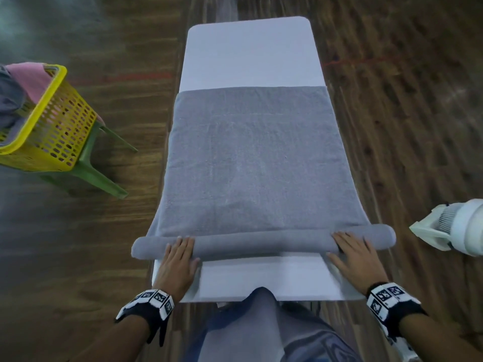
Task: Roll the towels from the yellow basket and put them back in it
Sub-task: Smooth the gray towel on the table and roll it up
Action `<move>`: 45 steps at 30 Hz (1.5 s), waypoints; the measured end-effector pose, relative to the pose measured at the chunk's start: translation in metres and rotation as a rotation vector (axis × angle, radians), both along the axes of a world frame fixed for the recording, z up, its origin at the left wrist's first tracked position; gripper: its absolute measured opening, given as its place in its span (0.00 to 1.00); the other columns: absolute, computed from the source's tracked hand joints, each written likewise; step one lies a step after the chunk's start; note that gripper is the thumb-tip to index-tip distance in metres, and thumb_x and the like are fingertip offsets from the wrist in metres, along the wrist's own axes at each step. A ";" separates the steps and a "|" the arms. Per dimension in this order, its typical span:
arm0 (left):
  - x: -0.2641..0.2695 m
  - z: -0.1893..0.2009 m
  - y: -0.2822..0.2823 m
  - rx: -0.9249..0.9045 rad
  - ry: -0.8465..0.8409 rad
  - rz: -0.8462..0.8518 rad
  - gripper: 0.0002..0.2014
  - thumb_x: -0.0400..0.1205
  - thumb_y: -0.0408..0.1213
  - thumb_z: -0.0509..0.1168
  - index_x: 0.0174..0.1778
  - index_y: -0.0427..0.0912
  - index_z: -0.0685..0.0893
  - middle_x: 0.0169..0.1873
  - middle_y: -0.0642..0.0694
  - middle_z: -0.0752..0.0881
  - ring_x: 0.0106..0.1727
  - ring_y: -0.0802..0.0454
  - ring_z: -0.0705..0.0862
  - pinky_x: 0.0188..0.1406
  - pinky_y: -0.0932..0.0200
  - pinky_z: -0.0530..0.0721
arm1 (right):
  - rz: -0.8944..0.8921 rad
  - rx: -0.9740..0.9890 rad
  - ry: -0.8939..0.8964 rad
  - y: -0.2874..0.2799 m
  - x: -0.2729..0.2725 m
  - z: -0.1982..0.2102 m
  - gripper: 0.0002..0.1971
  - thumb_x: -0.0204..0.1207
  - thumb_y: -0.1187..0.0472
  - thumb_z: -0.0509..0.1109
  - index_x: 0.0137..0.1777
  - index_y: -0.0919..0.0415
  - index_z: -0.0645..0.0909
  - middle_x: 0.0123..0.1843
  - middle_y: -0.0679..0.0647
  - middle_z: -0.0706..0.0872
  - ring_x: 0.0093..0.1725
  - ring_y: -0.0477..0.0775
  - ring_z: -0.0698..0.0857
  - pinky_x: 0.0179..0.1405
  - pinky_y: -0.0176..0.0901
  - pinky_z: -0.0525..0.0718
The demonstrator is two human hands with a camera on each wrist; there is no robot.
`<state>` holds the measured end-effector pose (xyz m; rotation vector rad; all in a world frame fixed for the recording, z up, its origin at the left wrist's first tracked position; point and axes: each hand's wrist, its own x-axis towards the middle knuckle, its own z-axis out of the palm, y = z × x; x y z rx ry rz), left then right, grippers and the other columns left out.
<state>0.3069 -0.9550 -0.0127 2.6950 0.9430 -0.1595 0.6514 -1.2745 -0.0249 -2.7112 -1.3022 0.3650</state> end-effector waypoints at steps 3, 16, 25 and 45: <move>-0.004 0.005 -0.002 0.002 0.033 -0.041 0.23 0.72 0.39 0.67 0.63 0.38 0.82 0.58 0.41 0.86 0.60 0.41 0.84 0.67 0.42 0.76 | -0.009 0.000 0.015 -0.008 -0.007 0.003 0.21 0.66 0.53 0.68 0.60 0.55 0.85 0.56 0.55 0.89 0.57 0.62 0.86 0.62 0.61 0.77; 0.012 0.007 0.008 0.013 0.083 -0.003 0.22 0.72 0.45 0.60 0.60 0.40 0.84 0.54 0.44 0.87 0.57 0.43 0.84 0.70 0.39 0.73 | -0.026 -0.028 0.013 0.021 0.004 0.007 0.22 0.65 0.52 0.66 0.60 0.54 0.85 0.56 0.53 0.89 0.59 0.60 0.84 0.65 0.65 0.73; 0.025 0.011 0.027 -0.166 0.145 0.046 0.24 0.78 0.43 0.51 0.62 0.36 0.82 0.55 0.38 0.84 0.53 0.37 0.83 0.54 0.45 0.80 | 0.032 -0.121 0.117 0.043 0.034 0.018 0.19 0.70 0.57 0.61 0.58 0.55 0.86 0.54 0.54 0.90 0.54 0.59 0.87 0.58 0.56 0.81; 0.023 0.004 0.016 -0.039 -0.053 0.056 0.27 0.65 0.22 0.75 0.62 0.30 0.81 0.56 0.34 0.85 0.56 0.35 0.84 0.56 0.40 0.85 | -0.011 -0.082 0.065 0.057 0.025 0.019 0.24 0.58 0.69 0.80 0.58 0.65 0.86 0.54 0.62 0.89 0.54 0.66 0.87 0.56 0.60 0.82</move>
